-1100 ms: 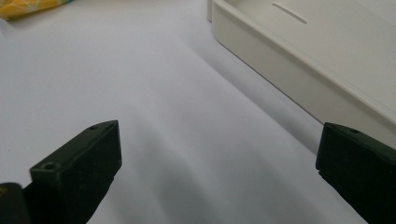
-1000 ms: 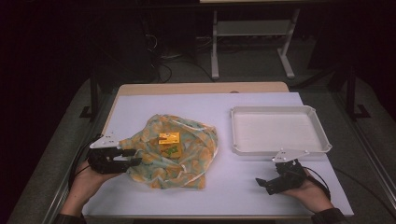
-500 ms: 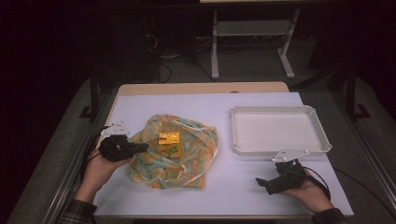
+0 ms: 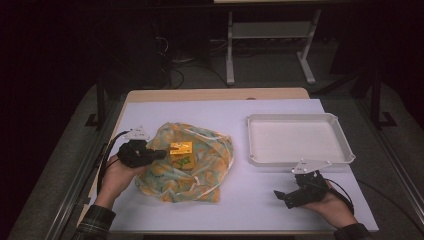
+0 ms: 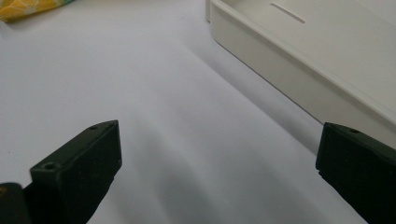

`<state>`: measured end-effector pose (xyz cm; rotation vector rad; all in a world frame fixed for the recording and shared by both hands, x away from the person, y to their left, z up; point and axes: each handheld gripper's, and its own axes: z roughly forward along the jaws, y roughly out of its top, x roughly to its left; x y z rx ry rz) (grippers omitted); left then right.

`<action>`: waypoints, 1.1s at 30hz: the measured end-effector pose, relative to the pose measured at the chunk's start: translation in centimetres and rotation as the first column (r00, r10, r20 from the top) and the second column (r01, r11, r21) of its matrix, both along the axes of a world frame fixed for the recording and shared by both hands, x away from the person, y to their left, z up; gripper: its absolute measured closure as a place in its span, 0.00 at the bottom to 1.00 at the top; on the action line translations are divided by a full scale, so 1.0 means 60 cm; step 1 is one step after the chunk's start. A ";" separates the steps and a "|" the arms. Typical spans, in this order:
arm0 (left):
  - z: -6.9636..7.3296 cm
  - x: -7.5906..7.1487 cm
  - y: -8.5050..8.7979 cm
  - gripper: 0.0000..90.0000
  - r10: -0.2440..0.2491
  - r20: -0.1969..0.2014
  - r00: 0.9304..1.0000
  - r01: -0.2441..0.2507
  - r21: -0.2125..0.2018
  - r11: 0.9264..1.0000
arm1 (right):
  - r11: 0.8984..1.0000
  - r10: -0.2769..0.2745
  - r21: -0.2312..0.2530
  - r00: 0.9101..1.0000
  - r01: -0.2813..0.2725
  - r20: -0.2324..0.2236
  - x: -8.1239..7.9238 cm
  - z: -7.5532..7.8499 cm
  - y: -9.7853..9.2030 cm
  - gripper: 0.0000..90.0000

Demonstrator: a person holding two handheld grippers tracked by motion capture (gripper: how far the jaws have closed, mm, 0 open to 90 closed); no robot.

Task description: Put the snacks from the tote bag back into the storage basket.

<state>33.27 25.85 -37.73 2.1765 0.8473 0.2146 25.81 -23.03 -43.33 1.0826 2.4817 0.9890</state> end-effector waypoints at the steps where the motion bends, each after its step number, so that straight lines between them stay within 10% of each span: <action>1: -0.003 0.000 -0.003 1.00 -0.004 -0.003 1.000 0.004 0.002 1.000 | 1.000 0.000 0.001 1.000 0.000 0.001 0.000 0.000 0.000 0.00; 33: -0.009 -0.014 -0.032 1.00 -0.064 -0.030 0.998 0.064 0.030 0.997 | 1.000 0.008 -0.004 1.000 -0.009 -0.006 0.000 -0.001 0.001 0.00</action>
